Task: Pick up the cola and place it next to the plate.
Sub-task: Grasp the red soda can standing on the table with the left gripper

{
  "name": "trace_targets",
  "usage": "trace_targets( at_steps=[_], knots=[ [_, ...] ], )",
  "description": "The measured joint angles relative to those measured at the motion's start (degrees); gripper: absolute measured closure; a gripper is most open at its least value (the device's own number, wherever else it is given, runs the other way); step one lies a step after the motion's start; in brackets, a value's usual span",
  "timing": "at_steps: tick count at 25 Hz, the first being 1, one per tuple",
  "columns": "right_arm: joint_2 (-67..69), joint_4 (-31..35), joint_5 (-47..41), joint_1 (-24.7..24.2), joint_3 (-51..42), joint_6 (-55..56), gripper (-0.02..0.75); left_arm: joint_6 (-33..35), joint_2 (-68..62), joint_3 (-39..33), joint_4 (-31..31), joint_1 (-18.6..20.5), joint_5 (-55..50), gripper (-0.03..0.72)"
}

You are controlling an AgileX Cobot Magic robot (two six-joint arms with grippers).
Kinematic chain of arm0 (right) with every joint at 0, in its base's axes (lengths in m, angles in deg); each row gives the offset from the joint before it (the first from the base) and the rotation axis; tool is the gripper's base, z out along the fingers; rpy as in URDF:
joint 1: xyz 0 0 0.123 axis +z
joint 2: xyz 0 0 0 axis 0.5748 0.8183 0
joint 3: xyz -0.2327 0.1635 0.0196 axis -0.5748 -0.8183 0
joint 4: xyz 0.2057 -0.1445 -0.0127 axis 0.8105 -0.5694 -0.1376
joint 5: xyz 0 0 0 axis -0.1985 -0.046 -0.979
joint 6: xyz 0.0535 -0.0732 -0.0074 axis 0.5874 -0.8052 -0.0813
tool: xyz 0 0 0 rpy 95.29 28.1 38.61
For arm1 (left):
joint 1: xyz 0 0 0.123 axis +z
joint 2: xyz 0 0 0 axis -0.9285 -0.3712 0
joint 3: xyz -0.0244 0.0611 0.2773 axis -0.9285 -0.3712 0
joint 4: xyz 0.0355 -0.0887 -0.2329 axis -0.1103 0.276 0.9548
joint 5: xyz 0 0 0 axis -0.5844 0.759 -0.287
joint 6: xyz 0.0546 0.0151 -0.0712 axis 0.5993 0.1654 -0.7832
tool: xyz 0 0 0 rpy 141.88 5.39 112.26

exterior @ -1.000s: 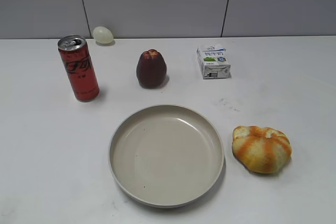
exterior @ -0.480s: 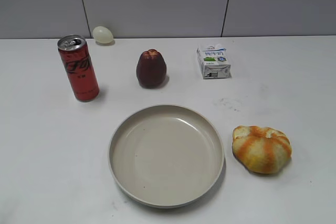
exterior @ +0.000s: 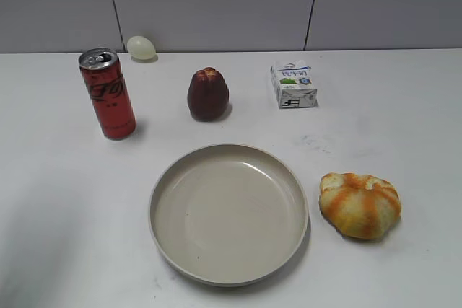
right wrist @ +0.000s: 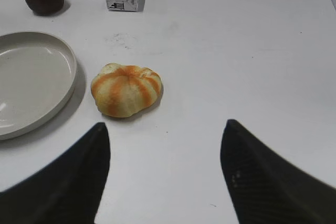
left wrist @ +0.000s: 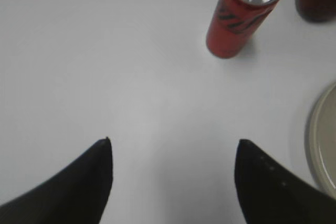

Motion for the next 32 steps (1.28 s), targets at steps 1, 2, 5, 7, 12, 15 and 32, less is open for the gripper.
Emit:
trace_targets(
  at_steps=[1,2,5,7,12,15,32],
  knots=[
    [0.00,0.00,0.00,0.00,0.00,0.00,0.206,0.00,-3.01,2.78,-0.08,-1.39,0.25,0.132],
    [0.00,0.00,0.00,0.00,0.00,0.00,0.206,0.00,-5.39,4.71,-0.32,-2.33,0.83,0.123],
    [0.00,0.00,0.00,0.00,0.00,0.00,0.206,0.00,-13.02,11.23,-0.97,-5.31,2.36,0.045],
    [0.00,0.00,0.00,0.00,0.00,0.00,0.206,0.00,-17.24,14.52,-1.04,-6.62,3.05,0.022],
    [0.00,0.00,0.00,0.00,0.00,0.00,0.206,0.00,-26.53,21.60,-0.81,-8.99,5.96,0.015],
    [0.00,0.00,0.00,0.00,0.00,0.00,0.206,0.00,-30.68,23.93,-0.81,-9.18,8.31,0.015],
    [0.00,0.00,0.00,0.00,0.00,0.00,0.206,0.00,-41.53,24.40,-2.72,-9.13,12.51,0.055]
  ],
)
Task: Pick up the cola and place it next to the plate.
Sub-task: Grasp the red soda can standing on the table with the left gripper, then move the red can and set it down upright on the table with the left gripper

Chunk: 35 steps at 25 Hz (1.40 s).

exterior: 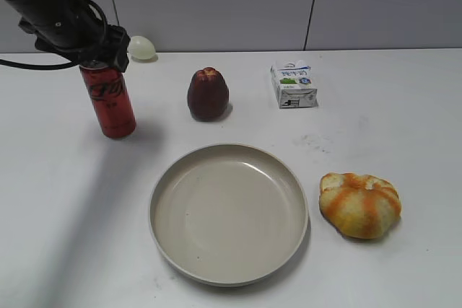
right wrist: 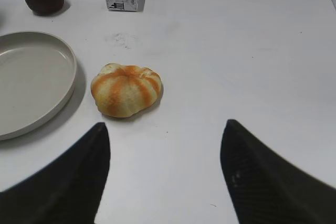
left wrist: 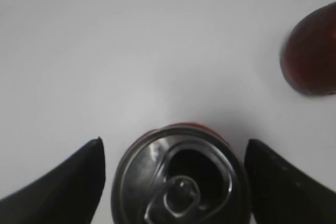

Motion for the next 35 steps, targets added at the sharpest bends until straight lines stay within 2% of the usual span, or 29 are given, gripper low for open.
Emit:
trace_targets(
  at_steps=[6,13,19,26,30,35],
  knots=[
    [0.00,0.00,0.00,0.00,0.00,0.00,0.206,-0.01,-1.20,0.00,0.00,0.00,0.01,0.171],
    [0.00,0.00,0.00,0.00,0.00,0.00,0.206,0.04,0.25,0.04,0.00,-1.30,-2.44,0.171],
    [0.00,0.00,0.00,0.00,0.00,0.00,0.206,0.04,3.93,6.39,-1.63,-8.29,-3.40,0.171],
    [0.00,0.00,0.00,0.00,0.00,0.00,0.206,-0.01,0.08,12.00,-1.30,-16.90,-3.77,0.171],
    [0.00,0.00,0.00,0.00,0.00,-0.05,0.206,-0.01,-3.69,12.19,-0.99,-19.21,-3.70,0.171],
    [0.00,0.00,0.00,0.00,0.00,-0.05,0.206,-0.01,-6.99,12.24,-0.80,-20.22,-3.34,0.171]
  ],
)
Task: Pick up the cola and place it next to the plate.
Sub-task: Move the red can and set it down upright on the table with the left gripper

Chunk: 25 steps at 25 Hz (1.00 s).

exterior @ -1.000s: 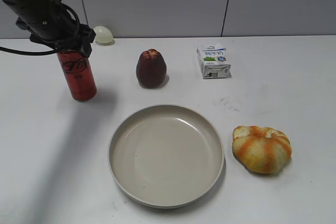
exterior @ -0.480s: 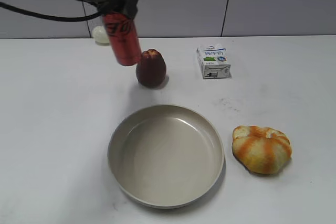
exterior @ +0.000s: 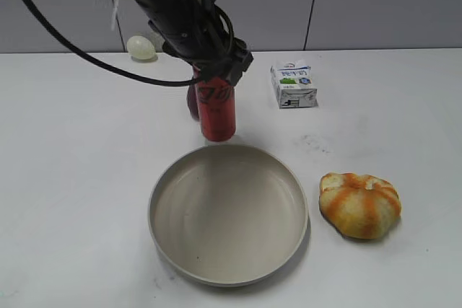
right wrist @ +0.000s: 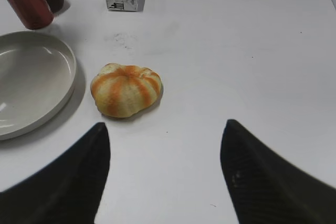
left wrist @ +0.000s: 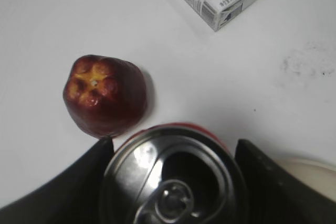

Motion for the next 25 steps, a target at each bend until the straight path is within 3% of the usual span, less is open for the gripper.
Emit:
trace_targets(
  at_steps=[7,11,17,21,25],
  knots=[
    [0.00,0.00,0.00,0.00,0.00,0.00,0.206,0.00,-1.53,0.11,0.80,-0.22,0.18,0.167],
    [0.00,0.00,0.00,0.00,0.00,0.04,0.206,0.00,-1.46,0.17,1.30,-0.22,0.18,0.053],
    [0.00,0.00,0.00,0.00,0.00,0.04,0.206,0.00,2.37,0.17,1.30,0.24,-0.75,0.031],
    [0.00,0.00,0.00,0.00,0.00,0.04,0.206,0.00,7.71,0.23,1.18,3.51,-1.64,0.051],
    [0.00,0.00,0.00,0.00,0.00,0.04,0.206,0.00,11.29,0.23,0.80,10.35,-5.46,0.071]
  ],
)
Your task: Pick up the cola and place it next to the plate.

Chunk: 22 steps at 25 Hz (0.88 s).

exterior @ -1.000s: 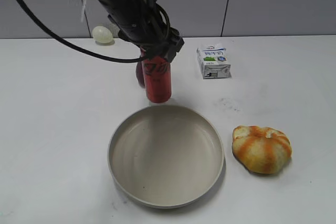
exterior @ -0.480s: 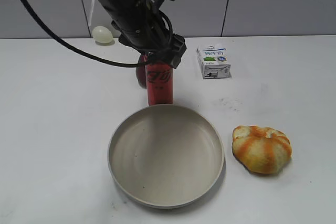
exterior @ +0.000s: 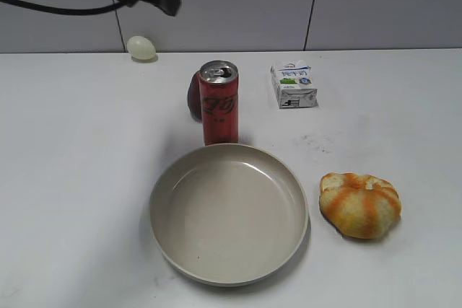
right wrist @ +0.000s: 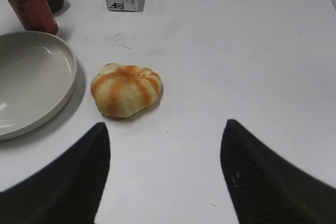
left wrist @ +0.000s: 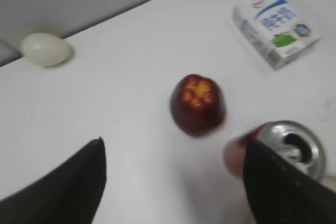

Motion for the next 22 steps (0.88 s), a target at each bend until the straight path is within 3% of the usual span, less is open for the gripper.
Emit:
trace_targets(
  at_steps=[6,9,17,22],
  knots=[
    [0.00,0.00,0.00,0.00,0.00,0.00,0.206,0.00,0.47,0.00,-1.38,11.40,-10.10,0.100],
    [0.00,0.00,0.00,0.00,0.00,0.00,0.206,0.00,0.47,0.00,-1.63,14.76,-13.80,0.106],
    [0.00,0.00,0.00,0.00,0.00,0.00,0.206,2.76,2.22,-0.51,-0.99,18.26,-21.81,0.109],
    [0.00,0.00,0.00,0.00,0.00,0.00,0.206,2.95,10.41,-8.85,-0.71,19.08,-21.94,0.109]
  ],
)
